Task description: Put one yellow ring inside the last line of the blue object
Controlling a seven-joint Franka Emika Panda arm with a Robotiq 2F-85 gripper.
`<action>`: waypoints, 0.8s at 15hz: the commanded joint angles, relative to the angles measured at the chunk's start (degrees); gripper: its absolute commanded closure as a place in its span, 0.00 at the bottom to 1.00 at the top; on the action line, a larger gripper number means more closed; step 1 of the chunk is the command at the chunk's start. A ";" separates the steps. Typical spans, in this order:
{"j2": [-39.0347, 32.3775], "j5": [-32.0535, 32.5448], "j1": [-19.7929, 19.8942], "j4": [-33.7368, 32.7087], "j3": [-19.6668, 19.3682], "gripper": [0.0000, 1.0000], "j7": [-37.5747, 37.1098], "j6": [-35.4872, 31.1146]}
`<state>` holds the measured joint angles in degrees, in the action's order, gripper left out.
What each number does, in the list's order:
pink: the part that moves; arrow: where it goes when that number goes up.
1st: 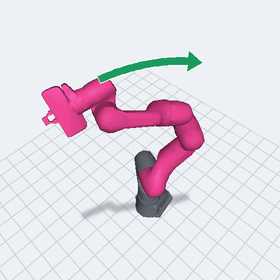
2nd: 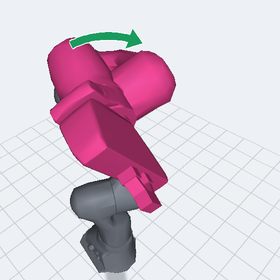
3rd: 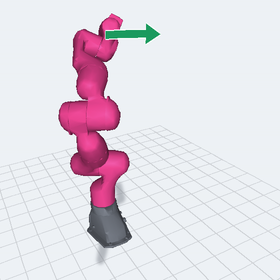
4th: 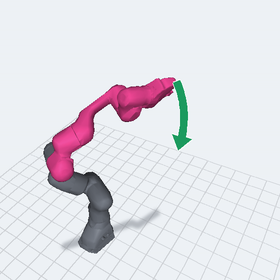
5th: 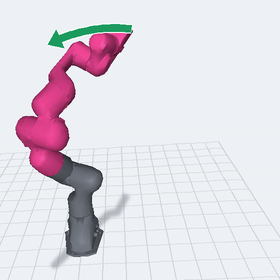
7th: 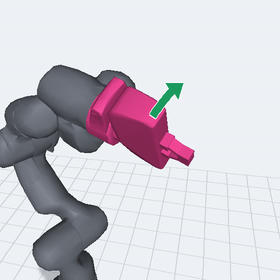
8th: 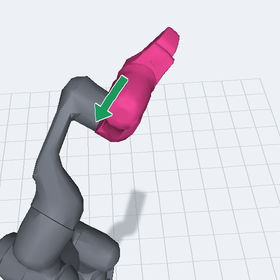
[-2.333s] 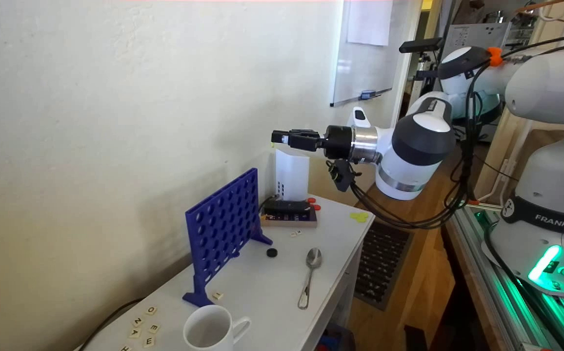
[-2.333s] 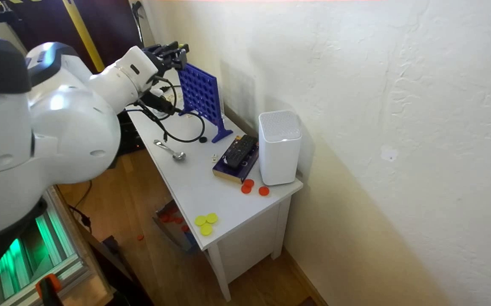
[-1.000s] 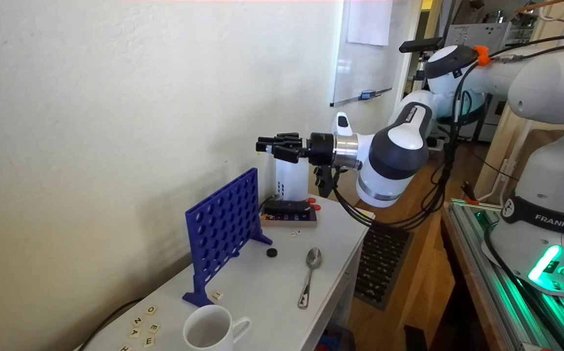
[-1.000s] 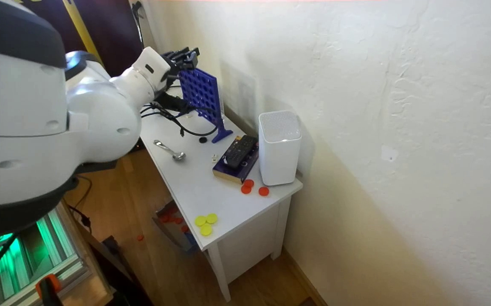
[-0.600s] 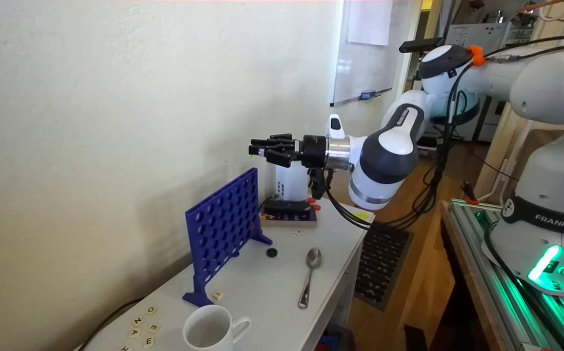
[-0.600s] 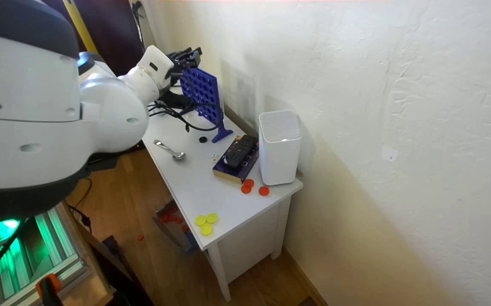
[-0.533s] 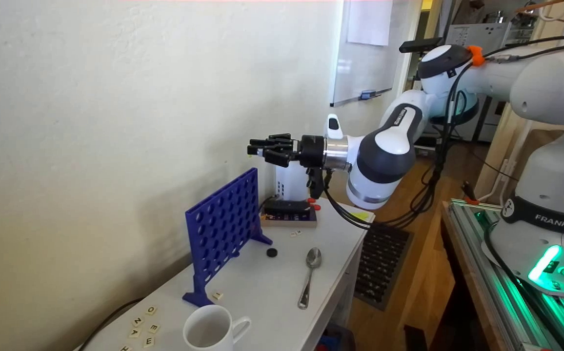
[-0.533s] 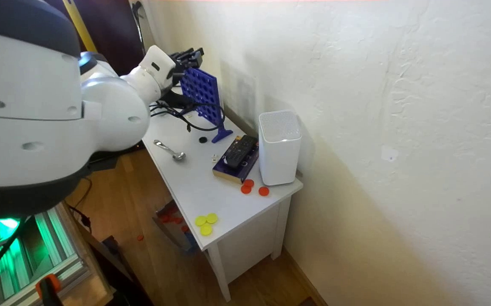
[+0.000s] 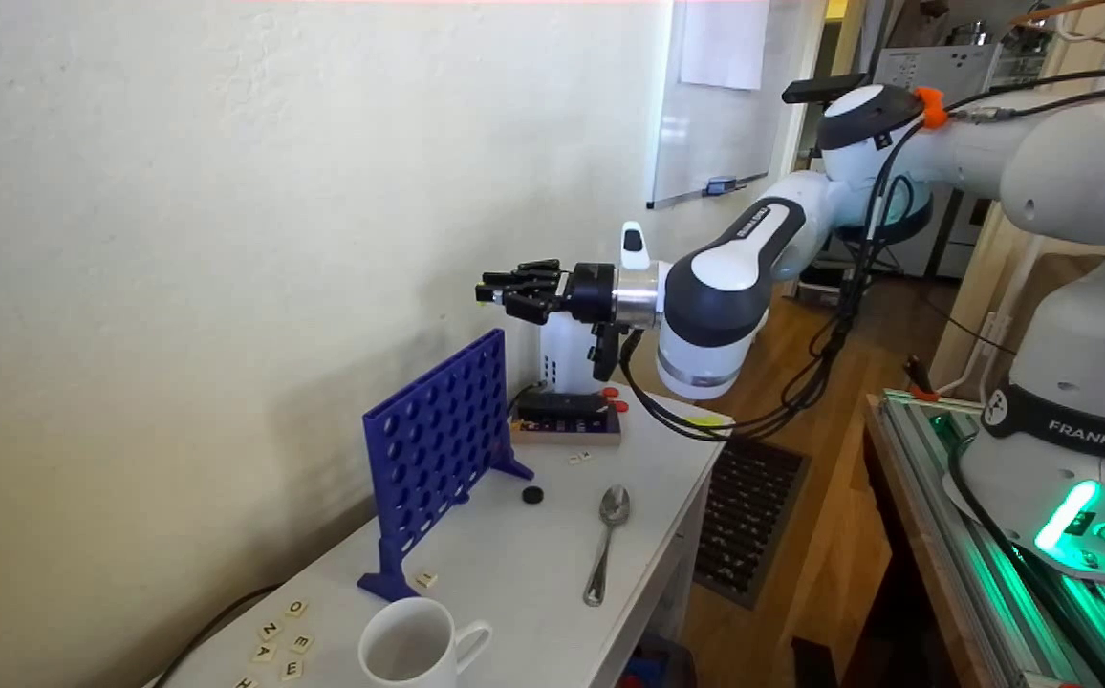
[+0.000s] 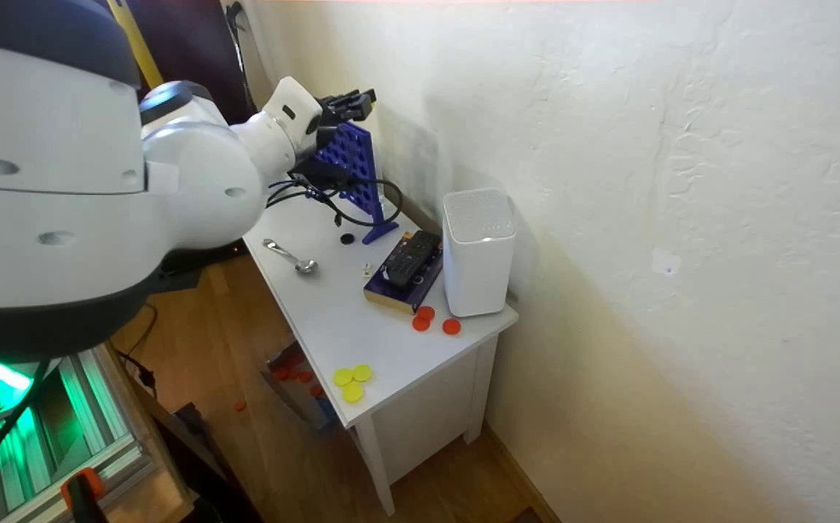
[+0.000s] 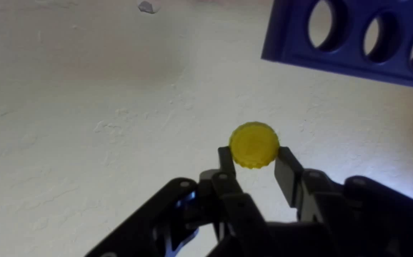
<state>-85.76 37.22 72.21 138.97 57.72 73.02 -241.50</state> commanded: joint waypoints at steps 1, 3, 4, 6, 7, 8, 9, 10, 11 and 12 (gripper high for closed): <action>0.00 -2.72 0.69 0.84 1.15 0.91 2.00 -1.50; 0.00 -3.41 2.04 2.44 1.65 0.91 2.55 -1.41; 0.00 -3.91 2.86 3.35 1.90 0.91 2.85 -1.31; 0.00 -4.72 4.30 4.56 2.22 0.91 3.07 -1.29; 0.00 -5.28 4.98 5.27 2.05 0.91 3.61 -1.28; 0.00 -5.73 5.55 6.07 1.73 0.91 3.78 -1.27; 0.00 -5.95 6.03 6.69 1.49 0.91 4.04 -1.27; 0.00 -5.85 6.27 7.15 1.24 0.91 3.19 -1.27; 0.00 -5.44 6.18 7.53 0.91 0.91 2.26 -1.28; 0.00 -4.66 6.06 7.88 0.54 0.91 1.53 -1.28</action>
<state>-85.77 32.99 77.93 144.55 58.72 74.97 -241.52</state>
